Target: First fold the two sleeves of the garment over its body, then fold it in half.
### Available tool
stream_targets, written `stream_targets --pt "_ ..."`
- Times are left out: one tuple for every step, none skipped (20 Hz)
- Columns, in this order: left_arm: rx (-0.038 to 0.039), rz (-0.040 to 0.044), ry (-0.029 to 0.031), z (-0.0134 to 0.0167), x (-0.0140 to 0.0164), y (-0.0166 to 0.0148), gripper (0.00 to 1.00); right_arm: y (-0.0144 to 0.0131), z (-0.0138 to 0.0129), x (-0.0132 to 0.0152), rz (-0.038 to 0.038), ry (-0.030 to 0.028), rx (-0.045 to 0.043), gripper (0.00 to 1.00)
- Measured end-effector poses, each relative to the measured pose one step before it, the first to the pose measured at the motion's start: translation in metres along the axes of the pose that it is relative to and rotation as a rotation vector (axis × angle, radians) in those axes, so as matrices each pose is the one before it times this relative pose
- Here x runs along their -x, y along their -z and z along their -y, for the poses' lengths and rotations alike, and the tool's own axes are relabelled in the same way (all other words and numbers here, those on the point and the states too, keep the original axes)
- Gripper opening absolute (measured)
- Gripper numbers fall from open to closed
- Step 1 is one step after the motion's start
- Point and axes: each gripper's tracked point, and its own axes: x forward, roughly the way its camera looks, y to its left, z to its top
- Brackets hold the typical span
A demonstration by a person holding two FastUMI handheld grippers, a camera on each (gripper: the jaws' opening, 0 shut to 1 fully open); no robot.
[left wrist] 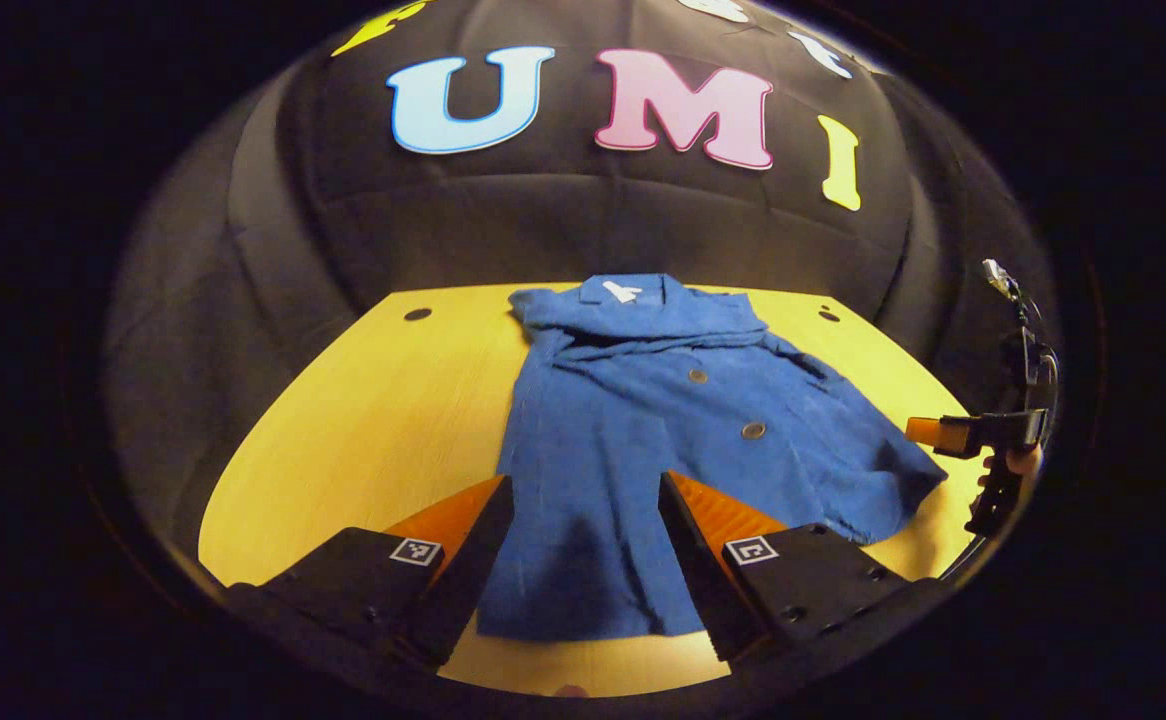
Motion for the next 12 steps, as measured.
stream_targets --pt "0.00599 -0.02019 -0.01519 -0.00702 0.00042 0.01259 0.86 0.00889 0.00218 0.00258 -0.01528 0.00263 -0.00455 1.00" --pt "0.00337 -0.01645 -0.01476 -0.00573 0.00022 0.01041 0.86 0.00811 0.00002 0.00249 -0.01266 0.00245 0.00115 1.00" --pt "0.00558 -0.01751 -0.00663 -0.00336 -0.00216 0.00790 0.86 0.00876 -0.00011 0.00080 -0.01327 0.00200 0.00550 1.00" --pt "0.00907 -0.01782 0.00494 -0.00016 -0.00255 0.00547 0.86 0.00807 -0.00036 0.00089 -0.01623 -0.00046 0.00448 1.00" --pt "0.00415 -0.01281 0.00991 0.00209 -0.00392 0.00440 0.86 0.00687 -0.00202 -0.00028 -0.01337 -0.00216 0.00291 1.00" --pt "0.00452 -0.01324 0.00016 0.00100 -0.00448 0.00248 0.86 0.00173 -0.00313 0.00120 -0.00552 -0.00988 -0.00430 1.00" --pt "0.00928 -0.01452 0.00614 -0.00108 -0.00557 0.00440 0.86 -0.00119 -0.00151 -0.00209 0.00932 -0.00272 -0.01006 0.97" --pt "0.01713 -0.02795 0.00889 0.00221 -0.00450 0.00628 0.86 0.00053 -0.00158 -0.00070 -0.01137 -0.00658 -0.00899 0.93" --pt "0.00889 0.00192 -0.01832 -0.00310 -0.00220 -0.00175 0.86 0.00015 -0.00206 -0.00100 -0.00928 -0.01047 -0.01723 0.96" --pt "-0.00079 0.01175 -0.00391 0.00086 -0.00003 -0.00369 0.87 -0.00163 0.00076 -0.00114 0.00371 0.00689 -0.00732 0.96" --pt "0.01367 -0.00986 -0.00950 0.00077 0.00047 0.00363 0.84 0.00029 -0.00289 0.00030 -0.00324 -0.00771 0.00435 0.93" --pt "-0.00261 0.00417 -0.00624 0.00029 0.00152 -0.00068 0.84 0.00091 -0.00190 -0.00020 -0.00408 -0.00990 0.01737 0.89"
